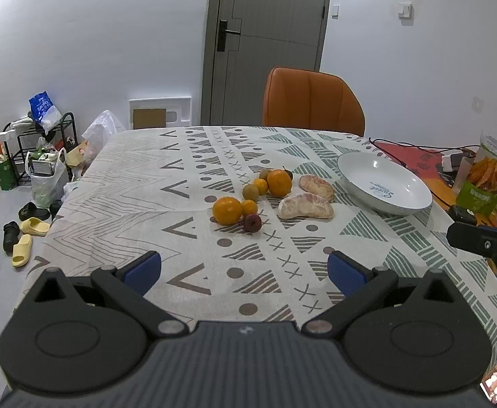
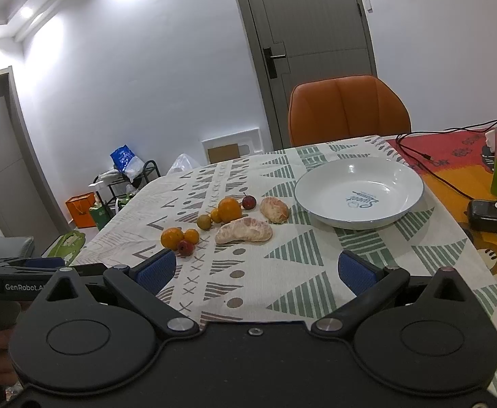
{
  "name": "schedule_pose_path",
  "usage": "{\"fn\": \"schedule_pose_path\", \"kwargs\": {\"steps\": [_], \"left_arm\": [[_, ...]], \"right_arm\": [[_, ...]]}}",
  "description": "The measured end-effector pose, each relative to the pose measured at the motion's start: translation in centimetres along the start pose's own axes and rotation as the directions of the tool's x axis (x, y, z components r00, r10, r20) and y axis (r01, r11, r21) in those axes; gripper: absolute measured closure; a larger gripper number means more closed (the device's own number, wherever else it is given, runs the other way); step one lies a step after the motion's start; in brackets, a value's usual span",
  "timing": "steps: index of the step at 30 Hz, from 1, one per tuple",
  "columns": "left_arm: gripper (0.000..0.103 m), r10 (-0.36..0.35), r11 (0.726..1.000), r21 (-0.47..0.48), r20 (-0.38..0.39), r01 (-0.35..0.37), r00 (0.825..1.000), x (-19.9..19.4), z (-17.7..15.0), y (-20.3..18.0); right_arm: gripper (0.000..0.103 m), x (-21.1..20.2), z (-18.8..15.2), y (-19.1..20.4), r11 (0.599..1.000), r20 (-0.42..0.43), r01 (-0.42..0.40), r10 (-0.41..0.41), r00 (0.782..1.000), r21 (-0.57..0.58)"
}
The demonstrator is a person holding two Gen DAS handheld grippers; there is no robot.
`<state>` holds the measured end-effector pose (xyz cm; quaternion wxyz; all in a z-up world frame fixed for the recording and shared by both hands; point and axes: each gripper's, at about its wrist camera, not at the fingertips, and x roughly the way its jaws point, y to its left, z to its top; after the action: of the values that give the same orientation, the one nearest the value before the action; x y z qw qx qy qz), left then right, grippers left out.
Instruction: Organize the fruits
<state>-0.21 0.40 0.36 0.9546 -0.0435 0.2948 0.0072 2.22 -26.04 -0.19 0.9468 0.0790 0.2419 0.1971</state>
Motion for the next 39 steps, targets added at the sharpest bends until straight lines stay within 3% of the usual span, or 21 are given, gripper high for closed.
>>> {"fn": "schedule_pose_path", "kwargs": {"steps": [39], "left_arm": [[0.000,-0.007,1.000,-0.008,0.017,0.007,1.000,-0.86,0.08,0.33]], "right_arm": [[0.000,-0.04,0.18,0.26,1.000,-0.011,0.012,-0.012,1.000,-0.010]]}}
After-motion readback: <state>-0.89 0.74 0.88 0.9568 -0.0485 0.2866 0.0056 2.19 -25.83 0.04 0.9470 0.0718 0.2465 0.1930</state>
